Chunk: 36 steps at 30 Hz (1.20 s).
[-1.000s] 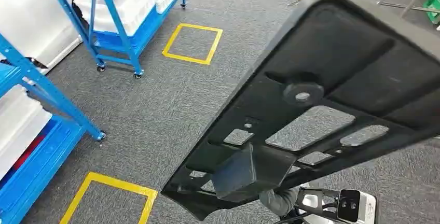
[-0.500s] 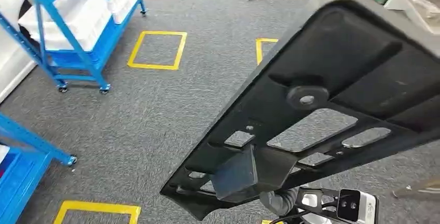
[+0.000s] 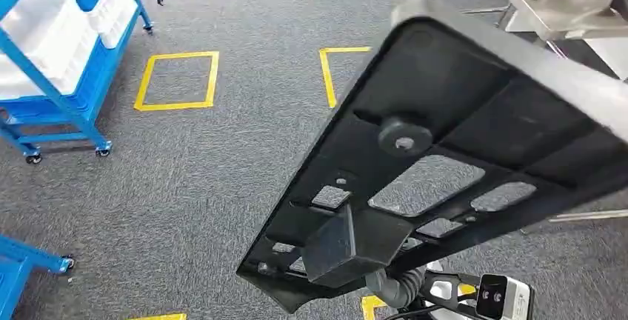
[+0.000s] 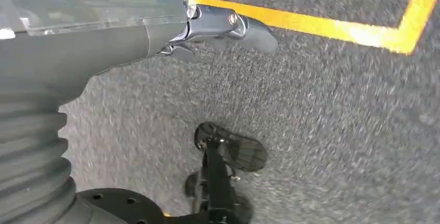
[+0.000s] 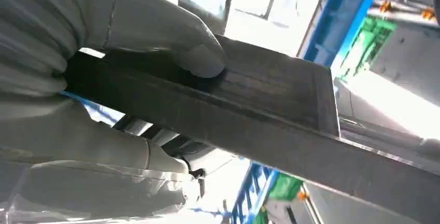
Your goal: Take the parts from the cabinet and place them on the table.
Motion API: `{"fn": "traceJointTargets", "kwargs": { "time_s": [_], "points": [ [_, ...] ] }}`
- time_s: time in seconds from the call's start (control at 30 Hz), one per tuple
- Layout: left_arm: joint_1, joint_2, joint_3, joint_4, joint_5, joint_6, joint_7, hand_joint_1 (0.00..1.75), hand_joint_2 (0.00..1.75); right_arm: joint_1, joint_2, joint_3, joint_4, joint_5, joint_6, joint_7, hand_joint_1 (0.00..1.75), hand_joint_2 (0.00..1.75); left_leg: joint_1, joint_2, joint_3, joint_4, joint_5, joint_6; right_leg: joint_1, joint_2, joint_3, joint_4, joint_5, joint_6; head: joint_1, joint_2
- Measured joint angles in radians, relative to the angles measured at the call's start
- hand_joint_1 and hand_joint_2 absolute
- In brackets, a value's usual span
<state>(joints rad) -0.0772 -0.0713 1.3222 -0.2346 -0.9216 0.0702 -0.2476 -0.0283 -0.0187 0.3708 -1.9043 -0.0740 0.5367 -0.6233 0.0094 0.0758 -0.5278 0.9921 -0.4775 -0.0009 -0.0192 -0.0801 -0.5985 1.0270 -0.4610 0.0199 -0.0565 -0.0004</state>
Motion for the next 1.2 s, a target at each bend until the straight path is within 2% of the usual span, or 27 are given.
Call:
{"fn": "traceJointTargets", "kwargs": {
  "time_s": [0.03,0.13,0.17,0.2,0.23,0.3,0.33,0.37,0.4,0.43,0.47,0.5,0.53,0.6,0.67,0.7,0.73,0.77,0.83,0.87,0.9,0.93,0.97,1.0,1.03,1.17,1.2],
  "points": [
    [0.0,0.0,0.0,0.0,0.004,0.005,0.004,0.0,1.75,0.0,-0.001,0.005,0.0,-0.003,-0.005,0.0,1.75,1.75,-0.007,0.008,0.0,0.004,-0.006,-0.008,0.007,-0.002,0.001,-0.001,0.002,-0.012,0.0,0.0],
    [-0.002,-0.008,0.001,0.0,0.016,0.016,0.008,0.0,1.75,0.002,-0.002,0.013,0.001,-0.011,-0.005,0.0,1.75,1.75,-0.003,0.035,0.01,-0.002,-0.008,-0.024,0.018,0.037,-0.005,0.002,0.002,-0.03,0.0,0.0],
    [-0.003,-0.011,0.002,0.0,0.019,0.02,0.008,0.0,1.75,0.002,-0.002,0.015,0.0,-0.012,-0.003,0.0,1.75,1.75,-0.001,0.038,0.013,0.0,-0.013,-0.032,0.008,0.05,0.0,-0.008,0.008,-0.04,0.0,0.0],
    [-0.005,-0.012,0.003,0.0,0.022,0.026,0.008,0.0,1.75,0.003,-0.002,0.018,0.0,-0.014,0.002,0.0,1.75,1.75,0.003,-0.008,0.009,0.018,-0.029,-0.037,0.007,0.057,0.002,-0.012,0.011,-0.044,0.0,0.0],
    [-0.004,-0.015,0.006,0.0,0.023,0.031,0.008,0.0,1.75,0.0,-0.002,0.022,0.002,-0.017,0.006,0.0,1.75,1.75,0.004,-0.04,-0.012,0.066,-0.064,-0.036,0.007,0.065,0.002,-0.012,0.012,-0.05,0.0,0.0],
    [0.0,-0.02,0.01,0.001,0.021,0.033,0.008,0.0,1.75,-0.001,0.0,0.024,0.005,-0.019,0.008,0.0,1.75,1.75,0.005,-0.063,-0.092,0.237,-0.148,-0.038,0.011,0.087,0.0,-0.011,0.013,-0.057,0.0,0.0],
    [0.002,-0.021,0.011,0.001,0.018,0.032,0.01,0.0,1.75,0.0,0.0,0.024,0.008,-0.019,0.005,0.0,1.75,1.75,0.005,-0.066,-0.125,0.303,-0.166,-0.038,0.014,0.099,-0.001,-0.011,0.013,-0.059,0.0,0.0],
    [0.004,-0.022,0.011,0.002,0.011,0.03,0.011,0.0,1.75,0.0,0.0,0.024,0.011,-0.019,0.003,0.0,1.75,1.75,0.005,-0.066,-0.14,0.326,-0.159,-0.036,0.016,0.114,0.0,-0.01,0.013,-0.059,0.0,0.0],
    [0.003,-0.022,0.011,0.001,0.01,0.03,0.011,0.0,1.75,0.0,-0.001,0.024,0.012,-0.019,0.002,0.0,1.75,1.75,0.004,-0.067,-0.13,0.295,-0.129,-0.032,0.017,0.128,0.0,-0.009,0.013,-0.059,0.0,0.0],
    [0.002,-0.022,0.011,0.001,0.008,0.029,0.01,0.0,1.75,0.0,-0.001,0.024,0.012,-0.019,-0.002,0.0,1.75,1.75,0.004,-0.069,-0.104,0.232,-0.089,-0.028,0.017,0.14,0.001,-0.007,0.013,-0.059,0.0,0.0],
    [0.001,-0.022,0.011,0.001,0.006,0.029,0.01,0.0,1.75,0.0,-0.001,0.024,0.011,-0.019,-0.006,0.0,1.75,1.75,0.004,-0.081,-0.061,0.138,-0.038,-0.023,0.017,0.153,0.002,-0.005,0.013,-0.058,0.0,0.0],
    [0.001,-0.021,0.011,0.001,0.005,0.028,0.01,0.0,1.75,0.0,-0.001,0.024,0.011,-0.019,-0.008,0.0,1.75,1.75,0.004,-0.115,-0.021,0.049,0.001,-0.017,0.016,0.163,0.003,-0.004,0.013,-0.056,0.0,0.0],
    [0.0,-0.02,0.011,0.001,0.003,0.028,0.01,0.0,1.75,-0.001,-0.001,0.024,0.011,-0.019,-0.008,0.0,1.75,1.75,0.004,-0.16,-0.011,0.019,-0.014,-0.014,0.021,0.172,-0.002,0.0,0.014,-0.049,0.0,0.0],
    [0.0,-0.02,0.011,0.001,0.004,0.028,0.007,0.0,1.75,-0.001,-0.001,0.024,0.011,-0.021,-0.008,0.0,1.75,1.75,-0.001,-0.141,-0.011,0.014,-0.009,-0.01,0.011,0.193,-0.01,-0.002,0.019,-0.035,0.0,0.0],
    [-0.002,-0.02,0.011,0.001,0.01,0.029,0.002,0.0,1.75,0.0,-0.001,0.024,0.01,-0.027,-0.008,0.0,1.75,1.75,-0.004,-0.127,-0.007,0.009,-0.003,0.0,0.008,0.209,-0.011,-0.011,0.027,-0.022,0.0,0.0],
    [-0.005,-0.02,0.012,0.001,0.016,0.028,-0.004,0.0,1.75,0.0,-0.001,0.023,0.007,-0.034,-0.003,0.0,1.75,1.75,0.007,-0.106,-0.002,-0.01,0.011,0.011,0.01,0.188,-0.014,0.002,0.019,-0.018,0.0,0.0],
    [-0.006,-0.02,0.015,0.001,0.023,0.027,-0.009,0.0,1.75,-0.004,-0.001,0.021,0.006,-0.041,0.007,0.0,1.75,1.75,0.004,-0.097,0.0,-0.016,0.013,0.017,0.017,0.138,-0.033,0.039,-0.012,-0.016,0.001,0.0],
    [-0.004,-0.019,0.019,0.001,0.029,0.028,-0.011,0.0,1.75,-0.007,-0.001,0.021,0.006,-0.044,0.018,0.0,1.75,1.75,0.001,-0.084,-0.002,-0.016,0.015,0.021,0.016,0.111,-0.068,0.111,-0.055,-0.013,0.0,0.0],
    [-0.001,-0.016,0.025,0.001,0.036,0.031,-0.014,0.0,1.75,-0.003,-0.001,0.017,0.008,-0.045,0.037,0.0,1.75,1.75,-0.002,-0.058,-0.003,-0.016,0.013,0.022,0.011,0.09,-0.14,0.261,-0.118,-0.007,0.0,0.0],
    [-0.001,-0.015,0.026,0.001,0.039,0.032,-0.015,0.0,1.75,-0.002,-0.001,0.012,0.011,-0.046,0.044,0.0,1.75,1.75,-0.003,-0.045,-0.004,-0.015,0.012,0.021,0.009,0.088,-0.157,0.297,-0.124,-0.005,0.0,0.0],
    [-0.001,-0.013,0.026,0.001,0.039,0.032,-0.018,0.0,1.75,-0.001,-0.001,0.006,0.014,-0.048,0.053,0.0,1.75,1.75,-0.002,-0.033,-0.003,-0.015,0.011,0.02,0.006,0.085,-0.149,0.284,-0.106,-0.003,0.0,0.0],
    [-0.002,-0.013,0.027,0.001,0.04,0.031,-0.024,0.0,1.75,0.001,-0.001,-0.004,0.015,-0.054,0.064,0.0,1.75,1.75,-0.002,-0.021,-0.002,-0.015,0.009,0.019,0.004,0.079,-0.114,0.22,-0.067,-0.002,0.0,0.0],
    [-0.002,-0.012,0.029,0.001,0.041,0.03,-0.027,0.0,1.75,0.002,-0.001,-0.011,0.015,-0.057,0.069,0.0,1.75,1.75,-0.002,-0.011,0.0,-0.013,0.007,0.016,0.004,0.066,-0.061,0.124,-0.025,-0.003,0.0,0.0],
    [-0.003,-0.012,0.029,0.001,0.041,0.03,-0.029,0.0,1.75,0.002,-0.001,-0.018,0.015,-0.061,0.076,0.0,1.75,1.75,-0.002,-0.004,0.003,-0.011,0.003,0.012,0.006,0.036,-0.007,0.033,0.007,-0.007,0.0,0.0],
    [-0.002,-0.011,0.03,0.001,0.04,0.03,-0.03,0.0,1.75,0.002,-0.001,-0.027,0.015,-0.068,0.085,0.0,1.75,1.75,-0.008,0.004,0.005,-0.007,-0.001,0.005,0.014,-0.012,0.014,-0.016,-0.006,-0.016,0.0,0.0],
    [-0.003,-0.008,0.031,0.0,0.038,0.034,-0.038,0.0,1.75,0.014,-0.006,-0.061,0.017,-0.092,0.121,0.0,1.75,1.75,-0.009,0.041,0.014,-0.008,-0.01,-0.017,0.021,0.04,0.009,-0.016,0.003,-0.034,0.0,0.0],
    [-0.005,-0.005,0.031,0.0,0.036,0.033,-0.044,0.0,1.75,0.017,-0.008,-0.069,0.017,-0.092,0.129,0.0,1.75,1.75,-0.003,0.029,0.011,0.001,-0.02,-0.024,0.011,0.052,0.014,-0.022,0.008,-0.042,0.0,0.0]
  ]
}}
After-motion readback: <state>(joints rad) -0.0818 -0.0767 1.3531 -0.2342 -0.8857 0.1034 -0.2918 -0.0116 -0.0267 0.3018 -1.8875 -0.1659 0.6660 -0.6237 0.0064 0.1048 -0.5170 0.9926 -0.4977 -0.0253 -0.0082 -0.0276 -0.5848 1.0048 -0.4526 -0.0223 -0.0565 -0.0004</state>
